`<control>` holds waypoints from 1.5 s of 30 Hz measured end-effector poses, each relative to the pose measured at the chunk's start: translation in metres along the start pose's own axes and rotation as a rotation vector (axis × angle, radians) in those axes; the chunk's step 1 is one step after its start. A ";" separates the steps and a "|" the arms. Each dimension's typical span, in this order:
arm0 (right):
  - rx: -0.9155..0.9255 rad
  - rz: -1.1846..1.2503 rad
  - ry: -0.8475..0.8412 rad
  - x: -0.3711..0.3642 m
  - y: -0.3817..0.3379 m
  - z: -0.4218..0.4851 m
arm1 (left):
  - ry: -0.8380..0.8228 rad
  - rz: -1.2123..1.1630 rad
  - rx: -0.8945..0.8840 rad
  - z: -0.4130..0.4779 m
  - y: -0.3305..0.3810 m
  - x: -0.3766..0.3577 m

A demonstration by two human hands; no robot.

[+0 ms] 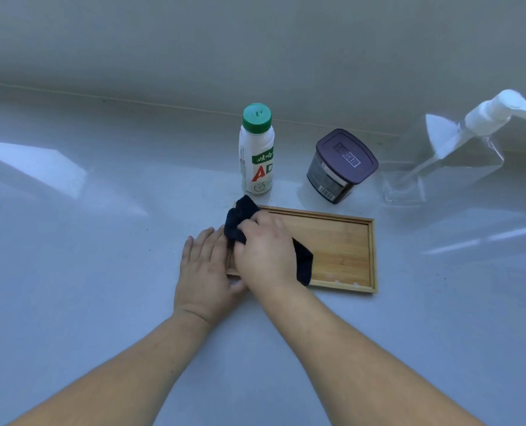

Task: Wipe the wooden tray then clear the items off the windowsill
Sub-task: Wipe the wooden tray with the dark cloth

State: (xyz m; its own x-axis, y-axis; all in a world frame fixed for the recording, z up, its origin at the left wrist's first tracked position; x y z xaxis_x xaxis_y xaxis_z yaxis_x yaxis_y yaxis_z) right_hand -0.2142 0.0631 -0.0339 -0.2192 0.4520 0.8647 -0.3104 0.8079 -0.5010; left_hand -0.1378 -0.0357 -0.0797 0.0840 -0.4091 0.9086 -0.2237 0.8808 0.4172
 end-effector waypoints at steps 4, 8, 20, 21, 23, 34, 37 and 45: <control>0.066 -0.004 -0.120 0.017 0.036 -0.011 | 0.023 0.000 0.006 0.000 0.000 0.003; -0.124 -0.104 -0.002 0.071 0.118 -0.034 | 0.028 -0.008 0.007 0.000 0.004 0.006; -0.165 0.073 0.015 0.022 0.044 -0.045 | -0.023 -0.005 -0.009 0.000 0.003 0.002; -0.129 0.095 -0.013 0.012 0.027 -0.039 | -0.027 -0.012 -0.005 0.000 0.002 0.002; -0.071 0.086 -0.058 -0.001 0.006 -0.033 | -0.028 -0.027 0.005 0.000 0.000 0.001; -0.116 -0.112 -0.091 0.078 0.127 -0.077 | -0.002 0.002 0.015 0.002 0.004 0.004; -0.168 -0.254 -0.095 0.091 0.147 -0.089 | -0.008 0.003 0.015 0.001 0.005 0.003; -0.266 -0.121 -0.078 0.071 0.120 -0.094 | -0.017 0.028 0.001 0.000 0.006 0.002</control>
State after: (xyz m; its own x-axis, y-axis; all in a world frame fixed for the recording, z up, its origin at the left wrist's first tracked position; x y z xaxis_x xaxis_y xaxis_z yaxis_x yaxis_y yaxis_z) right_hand -0.1798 0.2278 -0.0297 -0.2687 0.3243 0.9070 -0.0877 0.9295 -0.3583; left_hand -0.1393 -0.0315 -0.0757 0.0613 -0.3879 0.9197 -0.2263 0.8920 0.3913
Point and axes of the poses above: each hand's wrist, its own z-axis towards the middle knuckle, its own x-axis out of the back of the hand, y = z × x, the point moved 10 cm from there along z, towards the middle knuckle, and after that the axes turned 1 degree about -z, right-handed, at the moved point
